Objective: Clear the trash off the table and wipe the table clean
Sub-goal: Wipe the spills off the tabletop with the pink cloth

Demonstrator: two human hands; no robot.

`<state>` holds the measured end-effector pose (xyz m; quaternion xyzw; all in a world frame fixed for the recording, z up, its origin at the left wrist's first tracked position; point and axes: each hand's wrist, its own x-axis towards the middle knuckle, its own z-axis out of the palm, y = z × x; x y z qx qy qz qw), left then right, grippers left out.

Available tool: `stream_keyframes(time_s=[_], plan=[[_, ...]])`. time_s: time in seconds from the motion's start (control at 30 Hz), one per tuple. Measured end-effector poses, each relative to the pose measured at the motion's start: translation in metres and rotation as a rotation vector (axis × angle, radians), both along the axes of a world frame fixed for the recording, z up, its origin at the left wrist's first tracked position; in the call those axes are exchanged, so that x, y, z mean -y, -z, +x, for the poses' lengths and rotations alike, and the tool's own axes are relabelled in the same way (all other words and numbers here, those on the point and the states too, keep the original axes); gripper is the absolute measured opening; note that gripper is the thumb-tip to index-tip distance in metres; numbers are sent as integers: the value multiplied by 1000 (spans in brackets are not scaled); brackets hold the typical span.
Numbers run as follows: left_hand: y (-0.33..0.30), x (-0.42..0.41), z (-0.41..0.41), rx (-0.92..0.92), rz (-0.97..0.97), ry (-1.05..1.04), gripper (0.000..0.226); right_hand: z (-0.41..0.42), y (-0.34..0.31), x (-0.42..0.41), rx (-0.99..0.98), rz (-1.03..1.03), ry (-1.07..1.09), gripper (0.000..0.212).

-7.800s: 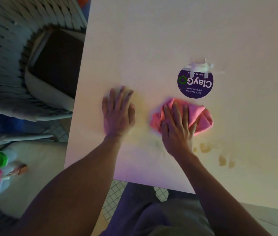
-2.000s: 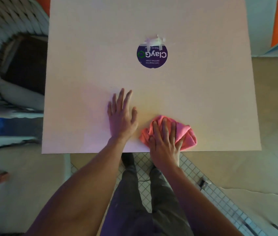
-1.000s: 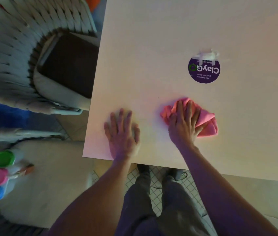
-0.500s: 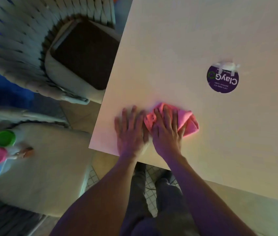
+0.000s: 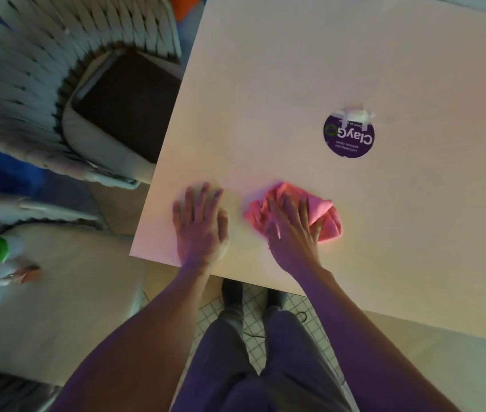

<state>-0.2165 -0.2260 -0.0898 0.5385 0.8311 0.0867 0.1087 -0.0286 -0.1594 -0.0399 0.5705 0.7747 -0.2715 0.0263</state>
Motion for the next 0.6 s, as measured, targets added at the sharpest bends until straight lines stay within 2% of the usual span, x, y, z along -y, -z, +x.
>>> stream_keyframes(time_s=[0.07, 0.17, 0.27, 0.4, 0.47, 0.6], plan=[[-3, -5, 4, 29, 20, -44, 49, 36, -11, 7, -99, 60, -1, 53], [-15, -25, 17, 92, 68, -141, 50, 82, -16, 11, -131, 77, 229, 51], [-36, -52, 65, 83, 56, 68, 49, 117, -17, 13, -75, 49, 348, 51], [-47, -72, 143, 82, -23, 237, 50, 142, -13, 13, 47, -73, 281, 57], [-41, -67, 164, -19, -119, 325, 57, 147, -10, 11, 101, -108, 250, 62], [-28, -49, 150, -89, -172, 354, 56, 153, -6, 8, 180, -181, 168, 78]])
